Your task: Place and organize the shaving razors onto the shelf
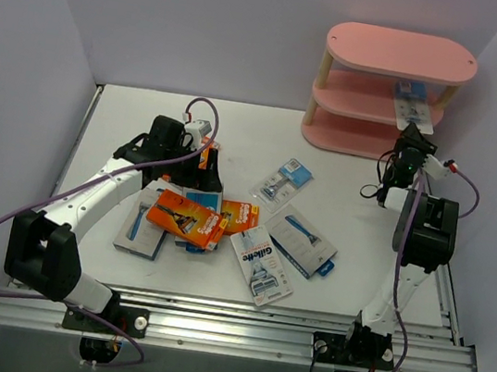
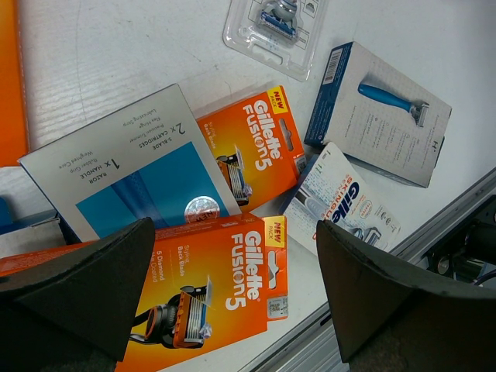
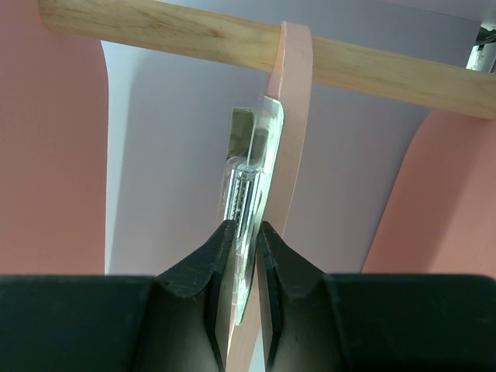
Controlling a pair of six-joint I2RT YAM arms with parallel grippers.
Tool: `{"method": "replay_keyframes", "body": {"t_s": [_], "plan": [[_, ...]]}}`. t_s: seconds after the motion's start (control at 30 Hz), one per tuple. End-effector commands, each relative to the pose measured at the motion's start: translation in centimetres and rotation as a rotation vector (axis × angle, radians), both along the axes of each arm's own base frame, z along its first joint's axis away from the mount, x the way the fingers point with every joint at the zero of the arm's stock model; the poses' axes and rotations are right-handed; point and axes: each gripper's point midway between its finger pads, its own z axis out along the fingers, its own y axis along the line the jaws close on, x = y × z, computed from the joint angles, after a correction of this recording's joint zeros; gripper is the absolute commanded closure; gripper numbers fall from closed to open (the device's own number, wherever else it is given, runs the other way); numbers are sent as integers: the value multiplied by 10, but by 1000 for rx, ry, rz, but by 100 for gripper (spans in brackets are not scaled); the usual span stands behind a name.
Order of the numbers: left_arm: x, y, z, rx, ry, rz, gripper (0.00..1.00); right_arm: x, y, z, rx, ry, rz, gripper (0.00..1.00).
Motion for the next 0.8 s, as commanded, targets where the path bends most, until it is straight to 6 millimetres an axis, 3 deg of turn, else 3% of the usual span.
{"method": "replay_keyframes", "body": {"t_s": [0.0,0.77], "plan": [[12,-9,20,-45,-66,-13,6,1,0,52,-21,-152,-16,86],[13,-10,20,-47,-64,-14,6,18,8,45,-20,-110,39,75]]}}
